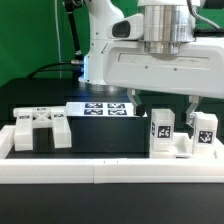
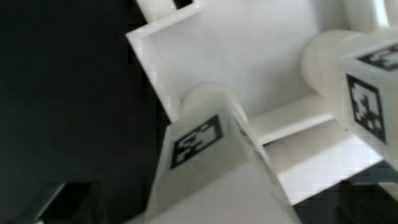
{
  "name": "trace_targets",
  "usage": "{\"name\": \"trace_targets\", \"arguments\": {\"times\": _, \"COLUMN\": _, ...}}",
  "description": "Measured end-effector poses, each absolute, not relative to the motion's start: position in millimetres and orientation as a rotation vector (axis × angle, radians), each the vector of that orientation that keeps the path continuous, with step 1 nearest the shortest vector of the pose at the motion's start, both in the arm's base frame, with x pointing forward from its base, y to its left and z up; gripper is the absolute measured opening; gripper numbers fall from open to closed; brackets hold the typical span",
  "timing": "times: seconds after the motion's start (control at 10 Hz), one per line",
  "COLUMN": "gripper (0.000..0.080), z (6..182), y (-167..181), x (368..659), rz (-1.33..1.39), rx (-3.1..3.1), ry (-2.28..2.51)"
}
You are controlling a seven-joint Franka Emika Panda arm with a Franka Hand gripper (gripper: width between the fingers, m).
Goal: Assemble chair
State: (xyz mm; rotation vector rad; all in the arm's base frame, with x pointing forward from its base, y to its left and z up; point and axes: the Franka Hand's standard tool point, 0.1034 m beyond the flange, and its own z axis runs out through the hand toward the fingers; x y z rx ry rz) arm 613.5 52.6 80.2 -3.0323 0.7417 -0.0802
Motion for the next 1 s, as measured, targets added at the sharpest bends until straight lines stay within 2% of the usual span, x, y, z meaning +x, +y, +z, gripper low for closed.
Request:
{"name": "trace_targets", "arguments": {"times": 0.7, "gripper": 0.0649, "z": 80.1, "y": 49.4, "x": 613.6, "rz": -0.083, "rx": -3.157, "ry": -0.034}}
{"name": "trace_targets", "arguments": {"times": 0.9, "gripper": 0.0623, "z": 80.1, "y": 49.1, "x": 613.6, "rz": -0.083, "rx": -3.162, "ry": -0.064}}
{"name": "trace_targets", "arguments": {"times": 1.0, "gripper": 0.0450, "z": 80.1, "y": 49.0, "x": 613.6, "rz": -0.083, "rx": -3.162, "ry": -0.052}}
